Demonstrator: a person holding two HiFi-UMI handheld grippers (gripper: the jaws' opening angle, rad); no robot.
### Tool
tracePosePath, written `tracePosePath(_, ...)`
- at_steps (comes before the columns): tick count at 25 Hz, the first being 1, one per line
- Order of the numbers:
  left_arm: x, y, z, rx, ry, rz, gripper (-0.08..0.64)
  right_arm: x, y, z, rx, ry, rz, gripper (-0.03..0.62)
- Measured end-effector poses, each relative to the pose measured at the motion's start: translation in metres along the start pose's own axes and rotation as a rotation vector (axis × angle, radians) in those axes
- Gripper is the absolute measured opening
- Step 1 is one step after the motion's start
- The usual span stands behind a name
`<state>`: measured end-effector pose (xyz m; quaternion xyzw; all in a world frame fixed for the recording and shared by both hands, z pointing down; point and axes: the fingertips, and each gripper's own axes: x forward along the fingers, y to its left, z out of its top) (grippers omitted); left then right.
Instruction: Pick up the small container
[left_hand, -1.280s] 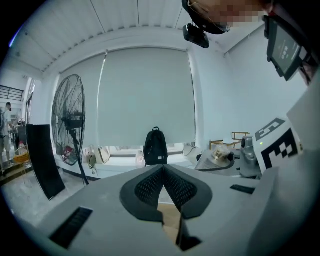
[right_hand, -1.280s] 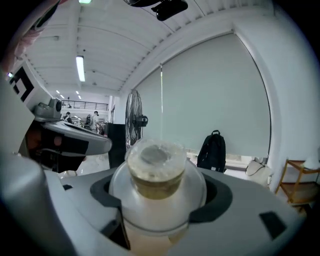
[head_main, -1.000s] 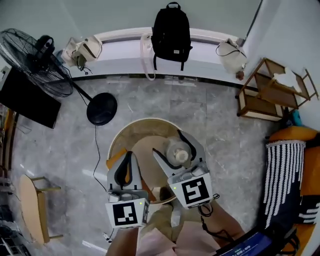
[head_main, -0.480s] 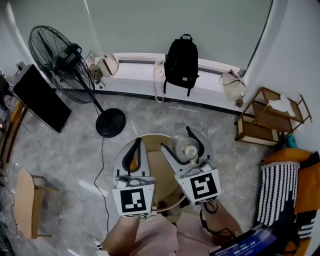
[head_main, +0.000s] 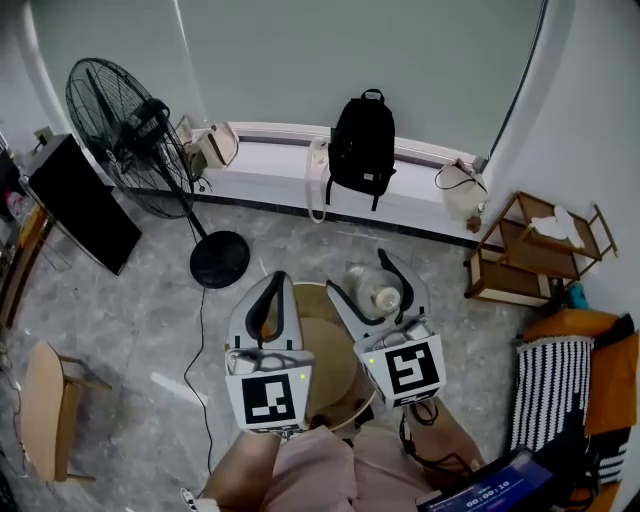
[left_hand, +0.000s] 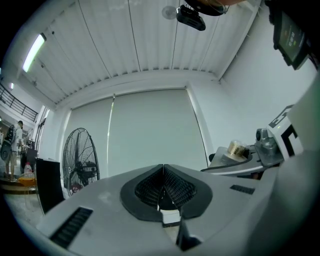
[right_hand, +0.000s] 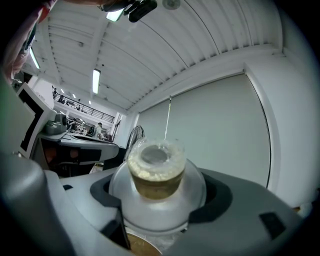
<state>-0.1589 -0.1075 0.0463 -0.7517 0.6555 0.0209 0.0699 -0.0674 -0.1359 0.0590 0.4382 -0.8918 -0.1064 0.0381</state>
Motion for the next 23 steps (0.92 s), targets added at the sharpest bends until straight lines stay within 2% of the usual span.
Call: tracePosePath(23, -0.005, -0.014, 0.007, -0.005, -0.031, -0.022, 0.012, -0.014, 0.001, 0.005, -0.021, -0.003, -0.006, 0.342)
